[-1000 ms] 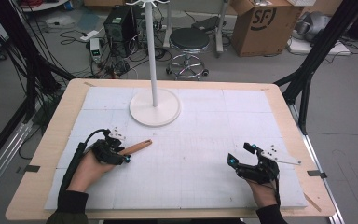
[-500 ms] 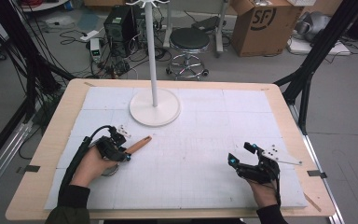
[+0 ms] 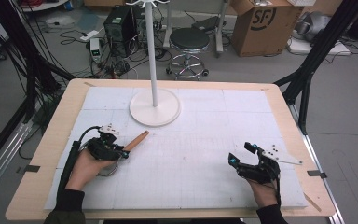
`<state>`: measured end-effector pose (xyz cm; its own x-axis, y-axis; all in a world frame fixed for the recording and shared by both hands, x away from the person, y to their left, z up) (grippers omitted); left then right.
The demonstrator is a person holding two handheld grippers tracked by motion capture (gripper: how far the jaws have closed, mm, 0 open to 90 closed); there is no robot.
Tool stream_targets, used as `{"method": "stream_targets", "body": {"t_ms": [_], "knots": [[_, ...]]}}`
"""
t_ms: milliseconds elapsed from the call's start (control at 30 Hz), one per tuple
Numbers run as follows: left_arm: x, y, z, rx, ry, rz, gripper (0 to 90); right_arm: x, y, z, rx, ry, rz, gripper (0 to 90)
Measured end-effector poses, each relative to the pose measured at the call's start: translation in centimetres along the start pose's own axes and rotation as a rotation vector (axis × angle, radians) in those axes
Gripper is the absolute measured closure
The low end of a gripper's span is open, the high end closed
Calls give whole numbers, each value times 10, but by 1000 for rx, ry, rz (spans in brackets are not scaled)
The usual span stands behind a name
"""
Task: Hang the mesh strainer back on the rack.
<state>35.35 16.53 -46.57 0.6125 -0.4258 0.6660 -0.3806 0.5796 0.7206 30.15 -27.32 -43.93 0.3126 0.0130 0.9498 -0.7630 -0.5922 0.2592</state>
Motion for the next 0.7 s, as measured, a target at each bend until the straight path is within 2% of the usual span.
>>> {"method": "stream_targets", "body": {"t_ms": [167,233,367,700], "knots": [[14,14,5,-16,19,132,690,0,0,0,-1,-5,-2,152],[20,19,8,-21,15,162,690,0,0,0,-1,-2,0,152],[30,27,15,-24,-6,210,689,1,1,0,-3,-2,5,152],[47,42,21,-31,-6,317,690,1,0,0,1,-2,2,152]]}}
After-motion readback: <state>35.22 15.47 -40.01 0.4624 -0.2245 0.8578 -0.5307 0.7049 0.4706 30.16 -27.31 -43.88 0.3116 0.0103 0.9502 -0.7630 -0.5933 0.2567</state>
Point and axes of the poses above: each handheld gripper's, and its own axes: y roughly backward along the jaws, x roughly out of its top, z roughly to its right, the point moved 6 cm from there along -y, roughly forward along the jaws, and after that the axes turned 1 degree about z, right-handed, at the moved point
